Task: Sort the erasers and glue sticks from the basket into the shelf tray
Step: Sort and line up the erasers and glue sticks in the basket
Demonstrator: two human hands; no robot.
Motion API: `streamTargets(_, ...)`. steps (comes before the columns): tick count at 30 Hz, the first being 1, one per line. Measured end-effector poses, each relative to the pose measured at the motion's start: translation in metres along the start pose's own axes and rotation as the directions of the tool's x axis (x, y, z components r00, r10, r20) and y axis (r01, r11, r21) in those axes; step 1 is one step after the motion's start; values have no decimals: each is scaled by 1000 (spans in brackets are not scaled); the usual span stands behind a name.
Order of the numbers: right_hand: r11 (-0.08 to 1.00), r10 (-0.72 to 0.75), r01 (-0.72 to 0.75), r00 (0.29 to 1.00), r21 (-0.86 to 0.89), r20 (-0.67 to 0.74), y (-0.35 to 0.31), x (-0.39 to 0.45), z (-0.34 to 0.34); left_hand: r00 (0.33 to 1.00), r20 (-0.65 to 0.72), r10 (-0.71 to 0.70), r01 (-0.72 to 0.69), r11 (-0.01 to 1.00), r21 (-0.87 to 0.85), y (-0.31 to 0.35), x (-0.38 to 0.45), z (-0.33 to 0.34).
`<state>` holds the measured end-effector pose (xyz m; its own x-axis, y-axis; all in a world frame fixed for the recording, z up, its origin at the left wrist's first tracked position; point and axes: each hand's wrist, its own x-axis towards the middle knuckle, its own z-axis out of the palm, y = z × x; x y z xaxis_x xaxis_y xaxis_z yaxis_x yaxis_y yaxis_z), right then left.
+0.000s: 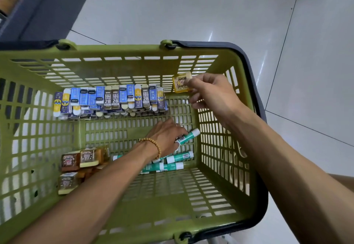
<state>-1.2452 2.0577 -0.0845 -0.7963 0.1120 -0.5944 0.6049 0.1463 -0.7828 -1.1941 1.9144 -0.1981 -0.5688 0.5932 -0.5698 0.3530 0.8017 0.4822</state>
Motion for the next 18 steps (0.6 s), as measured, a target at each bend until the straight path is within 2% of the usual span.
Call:
streamTargets(6, 1000, 9, -10, 1000, 9, 11, 0, 0, -1, 997, 68, 20, -19, 1000, -14, -3, -5, 8)
streamTargets(9, 1000, 8, -8, 1000, 7, 6, 1, 1, -1, 999, 21, -43, 46, 980, -194, 0, -7, -3)
streamTargets(11, 1000, 12, -12, 1000, -2, 5, 1, 2, 0, 990, -42, -131, 104, 911, -400, 0, -16, -14)
streamTargets(14, 1000, 29, -29, 999, -1, 31, 3, 1, 3, 956, -121, -269, 151, 799, -582, -5, -41, -31)
streamTargets(18, 999, 35, -31, 995, -36, 98, 2, 0, 15, 854, -195, -482, 182, 627, -757, -13, -82, -46)
